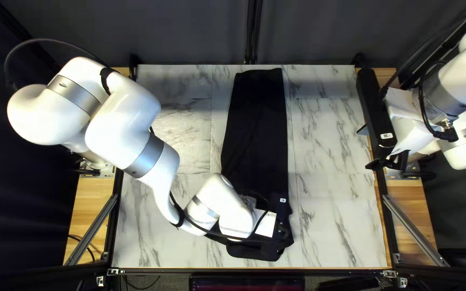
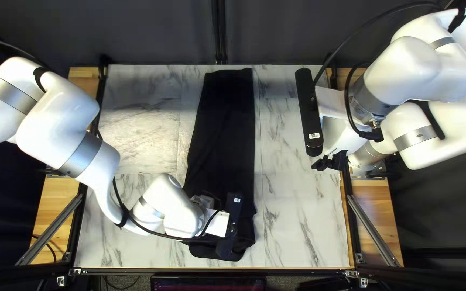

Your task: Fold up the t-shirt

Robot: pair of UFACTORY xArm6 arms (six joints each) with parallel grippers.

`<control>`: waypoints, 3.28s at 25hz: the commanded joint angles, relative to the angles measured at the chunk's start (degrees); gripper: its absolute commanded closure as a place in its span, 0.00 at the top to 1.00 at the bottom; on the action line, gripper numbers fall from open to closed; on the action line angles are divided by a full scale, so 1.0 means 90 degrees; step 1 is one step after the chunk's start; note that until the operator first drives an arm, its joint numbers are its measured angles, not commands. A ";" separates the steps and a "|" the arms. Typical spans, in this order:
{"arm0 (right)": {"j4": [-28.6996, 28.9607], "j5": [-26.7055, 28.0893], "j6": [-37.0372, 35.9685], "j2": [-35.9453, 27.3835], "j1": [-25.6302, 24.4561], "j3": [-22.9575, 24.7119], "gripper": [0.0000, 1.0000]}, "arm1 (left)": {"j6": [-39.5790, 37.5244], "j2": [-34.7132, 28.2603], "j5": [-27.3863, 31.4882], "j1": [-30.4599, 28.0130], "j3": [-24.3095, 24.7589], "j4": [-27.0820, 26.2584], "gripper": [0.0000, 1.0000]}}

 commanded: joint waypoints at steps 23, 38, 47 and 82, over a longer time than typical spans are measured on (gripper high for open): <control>0.0000 0.0000 0.0000 0.0000 0.0000 0.0000 1.00 | -0.0235 -0.0825 0.0494 -0.0404 -0.0195 0.0792 0.00; 0.0000 0.0000 0.0000 0.0000 0.0000 0.0000 1.00 | -0.0509 -0.0827 0.0630 -0.0576 -0.0463 0.1273 0.00; 0.0000 0.0000 0.0000 0.0000 0.0000 0.0000 1.00 | -0.0584 -0.0535 0.0309 -0.0664 -0.0666 0.1250 0.00; 0.0000 0.0000 0.0000 0.0000 0.0000 0.0000 1.00 | -0.0659 -0.0522 -0.0147 -0.0677 -0.0179 0.1071 1.00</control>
